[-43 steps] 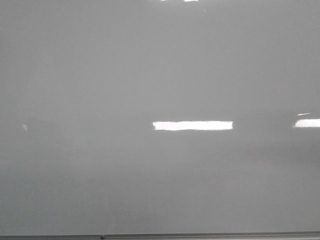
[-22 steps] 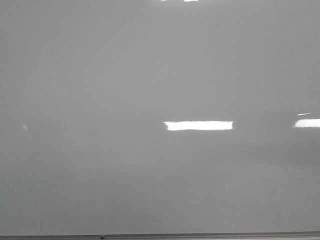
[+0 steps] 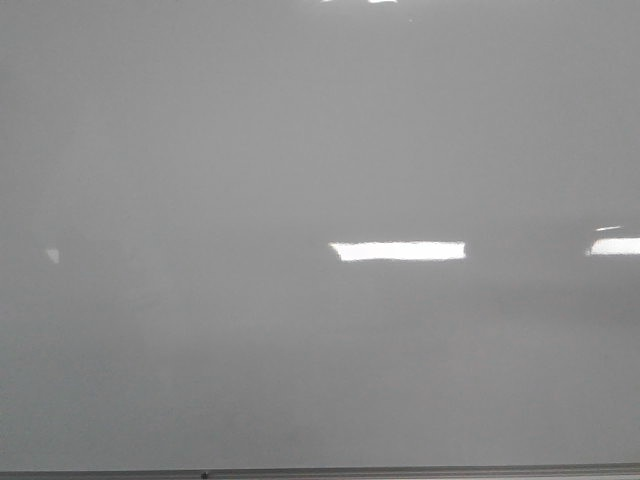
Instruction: Write number 8 on whiteboard
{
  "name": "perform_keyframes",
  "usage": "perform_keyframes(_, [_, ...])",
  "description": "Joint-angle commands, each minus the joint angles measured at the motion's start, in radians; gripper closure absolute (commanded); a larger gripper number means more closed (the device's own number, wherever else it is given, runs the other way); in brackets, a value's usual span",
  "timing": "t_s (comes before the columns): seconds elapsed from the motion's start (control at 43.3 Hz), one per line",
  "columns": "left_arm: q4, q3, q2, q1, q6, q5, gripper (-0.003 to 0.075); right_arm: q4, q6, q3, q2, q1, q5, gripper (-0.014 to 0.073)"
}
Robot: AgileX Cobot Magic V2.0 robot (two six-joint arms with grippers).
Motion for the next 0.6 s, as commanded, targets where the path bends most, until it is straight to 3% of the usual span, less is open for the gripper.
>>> perform_keyframes(0.0, [-0.007,-0.067,-0.012,-0.008,0.000,-0.095,0.0741,0.005,0.001,-0.089,-0.016,0.001,-0.004,0.0700])
perform_keyframes(0.254, [-0.007,-0.311,0.043,-0.008,0.000,0.076,0.0741,0.005,0.001,-0.348,0.061,0.001,0.278,0.0700])
perform_keyframes(0.577, [-0.007,-0.629,0.289,-0.008,0.000,0.380,0.0741,0.006,0.001,-0.657,0.345,0.001,0.522,0.0700])
